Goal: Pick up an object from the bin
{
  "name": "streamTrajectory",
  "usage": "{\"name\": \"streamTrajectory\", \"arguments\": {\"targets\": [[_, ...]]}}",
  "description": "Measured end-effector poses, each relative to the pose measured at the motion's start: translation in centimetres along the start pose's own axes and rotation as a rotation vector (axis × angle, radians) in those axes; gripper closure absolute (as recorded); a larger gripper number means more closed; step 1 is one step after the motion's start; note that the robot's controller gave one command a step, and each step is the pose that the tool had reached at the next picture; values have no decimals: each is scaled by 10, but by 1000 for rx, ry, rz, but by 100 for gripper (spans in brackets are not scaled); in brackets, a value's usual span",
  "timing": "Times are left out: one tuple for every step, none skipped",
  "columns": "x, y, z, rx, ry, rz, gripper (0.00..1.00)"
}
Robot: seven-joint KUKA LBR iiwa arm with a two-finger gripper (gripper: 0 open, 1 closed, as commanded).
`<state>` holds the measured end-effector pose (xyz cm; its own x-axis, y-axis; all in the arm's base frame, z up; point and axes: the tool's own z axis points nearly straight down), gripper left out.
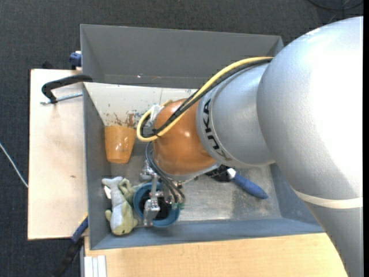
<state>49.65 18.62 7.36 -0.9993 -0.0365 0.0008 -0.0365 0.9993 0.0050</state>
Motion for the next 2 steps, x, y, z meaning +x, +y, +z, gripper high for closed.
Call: {"name": "streamTrajectory", "arguments": {"targets": [[-1, 0, -3, 0, 1, -1, 100], [-5, -29, -143, 3, -12, -227, 100]]}}
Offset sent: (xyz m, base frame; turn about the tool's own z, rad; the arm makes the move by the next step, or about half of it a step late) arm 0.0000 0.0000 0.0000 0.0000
